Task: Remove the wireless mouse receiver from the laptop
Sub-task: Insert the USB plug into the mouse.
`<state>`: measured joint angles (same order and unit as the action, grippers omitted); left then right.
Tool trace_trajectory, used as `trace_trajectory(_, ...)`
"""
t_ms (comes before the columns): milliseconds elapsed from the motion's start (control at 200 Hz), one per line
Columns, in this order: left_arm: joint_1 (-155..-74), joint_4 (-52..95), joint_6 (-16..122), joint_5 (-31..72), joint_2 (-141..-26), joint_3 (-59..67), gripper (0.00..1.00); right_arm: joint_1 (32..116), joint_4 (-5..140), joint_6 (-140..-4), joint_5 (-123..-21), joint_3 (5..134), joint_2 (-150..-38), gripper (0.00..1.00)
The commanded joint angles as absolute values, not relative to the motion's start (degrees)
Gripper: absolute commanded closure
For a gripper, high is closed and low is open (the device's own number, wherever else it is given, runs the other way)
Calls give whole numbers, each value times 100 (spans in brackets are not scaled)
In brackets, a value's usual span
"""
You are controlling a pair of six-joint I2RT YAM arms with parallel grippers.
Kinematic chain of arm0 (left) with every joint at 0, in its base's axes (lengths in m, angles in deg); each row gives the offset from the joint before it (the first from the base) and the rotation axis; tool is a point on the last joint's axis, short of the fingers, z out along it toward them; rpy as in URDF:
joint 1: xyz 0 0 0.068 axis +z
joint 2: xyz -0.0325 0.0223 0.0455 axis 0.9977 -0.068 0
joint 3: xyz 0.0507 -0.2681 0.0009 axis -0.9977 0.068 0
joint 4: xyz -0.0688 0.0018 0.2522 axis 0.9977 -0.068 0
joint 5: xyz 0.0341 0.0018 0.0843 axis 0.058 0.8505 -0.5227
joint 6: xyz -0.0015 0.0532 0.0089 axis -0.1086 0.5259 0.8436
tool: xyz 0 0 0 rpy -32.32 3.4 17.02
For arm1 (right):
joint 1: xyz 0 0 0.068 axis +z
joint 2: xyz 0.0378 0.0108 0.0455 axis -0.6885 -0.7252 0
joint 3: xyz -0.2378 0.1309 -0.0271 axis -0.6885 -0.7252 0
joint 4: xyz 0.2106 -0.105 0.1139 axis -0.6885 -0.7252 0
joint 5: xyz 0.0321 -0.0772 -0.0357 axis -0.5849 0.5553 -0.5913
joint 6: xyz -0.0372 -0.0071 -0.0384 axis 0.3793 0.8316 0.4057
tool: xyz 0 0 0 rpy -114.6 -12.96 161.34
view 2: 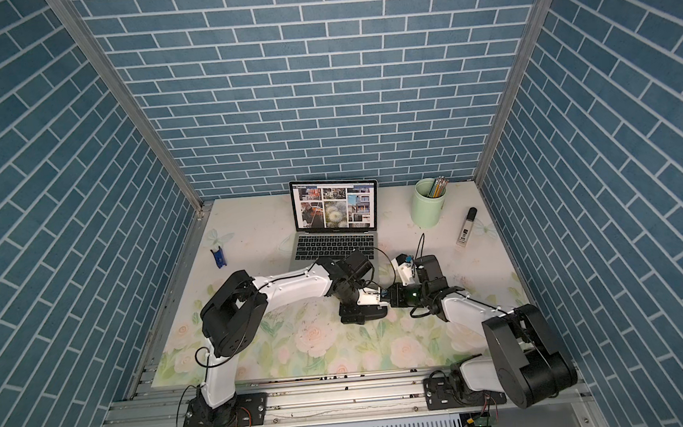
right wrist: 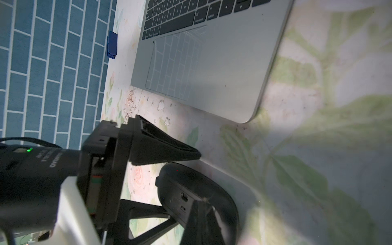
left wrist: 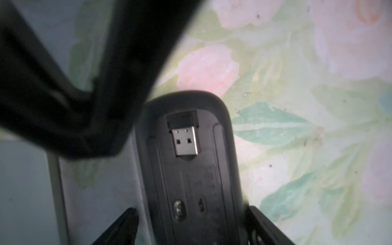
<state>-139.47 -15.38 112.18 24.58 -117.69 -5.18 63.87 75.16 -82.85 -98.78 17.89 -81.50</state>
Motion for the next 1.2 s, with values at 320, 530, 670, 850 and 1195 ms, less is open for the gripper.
trace_trajectory(320,-13998,-1410,11112,2709,-11959,-747,17,6434,7532,-8405,-9971,1657,-8002,100)
trace_trajectory(530,-13997,-1394,11105,2767,-11899,-667,29,6435,7476,-8404,-10111,1474,-7798,100)
trace_trajectory(670,-13998,-1350,11088,2762,-11864,-614,33,6435,7538,-8409,-10348,1255,-7636,100)
trace_trajectory(850,-14007,-1349,11052,2754,-11863,-604,33,6424,7921,-8538,-10807,961,-7546,100)
trace_trajectory(1195,-13998,-1074,10902,2669,-11763,-283,36,6054,8616,-9119,-11341,413,-7338,100)
